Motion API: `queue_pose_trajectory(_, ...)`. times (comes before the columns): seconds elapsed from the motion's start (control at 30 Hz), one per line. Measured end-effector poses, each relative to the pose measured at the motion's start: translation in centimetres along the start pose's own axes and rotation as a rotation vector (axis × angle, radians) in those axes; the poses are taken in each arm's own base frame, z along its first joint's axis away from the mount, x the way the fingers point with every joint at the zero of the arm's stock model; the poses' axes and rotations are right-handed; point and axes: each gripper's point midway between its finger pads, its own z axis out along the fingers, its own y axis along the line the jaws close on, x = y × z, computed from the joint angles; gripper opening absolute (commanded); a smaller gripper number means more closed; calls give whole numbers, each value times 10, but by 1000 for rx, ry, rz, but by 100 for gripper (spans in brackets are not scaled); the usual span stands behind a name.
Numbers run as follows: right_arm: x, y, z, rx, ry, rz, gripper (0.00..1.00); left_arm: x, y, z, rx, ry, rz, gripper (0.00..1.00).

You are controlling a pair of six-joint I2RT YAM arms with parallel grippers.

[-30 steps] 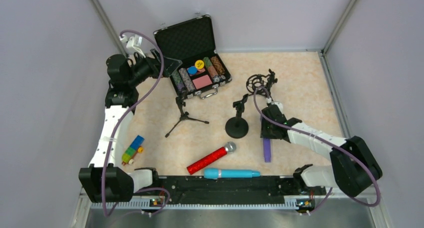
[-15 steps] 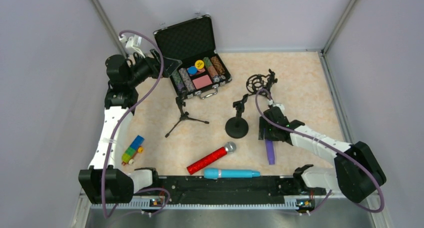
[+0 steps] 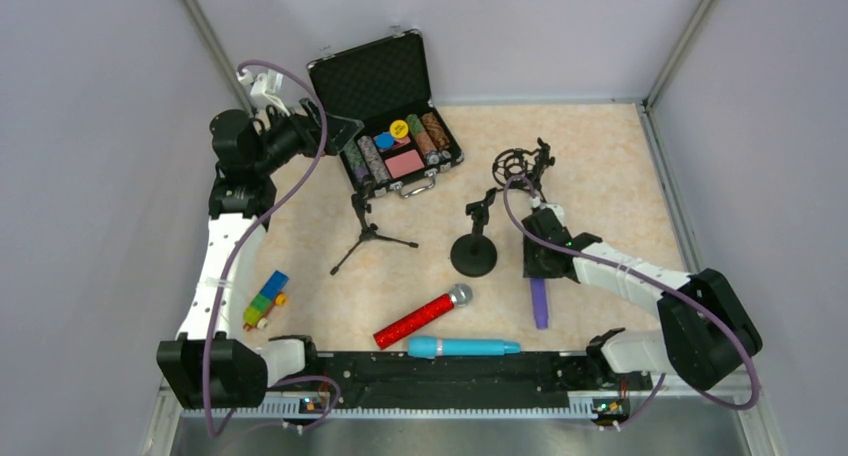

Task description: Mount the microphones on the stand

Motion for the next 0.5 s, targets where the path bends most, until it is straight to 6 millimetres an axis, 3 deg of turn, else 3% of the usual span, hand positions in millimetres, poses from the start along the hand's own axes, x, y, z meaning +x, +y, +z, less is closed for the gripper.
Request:
queue_pose_trajectory(0.17,0,0,-1,0,2,-5,10,-1,-1,0,1,-2,4,99)
queue_pose_trajectory(0.5,-14,5,-23,-63,-73,14,0,1,0,-1,2,-2,4,99)
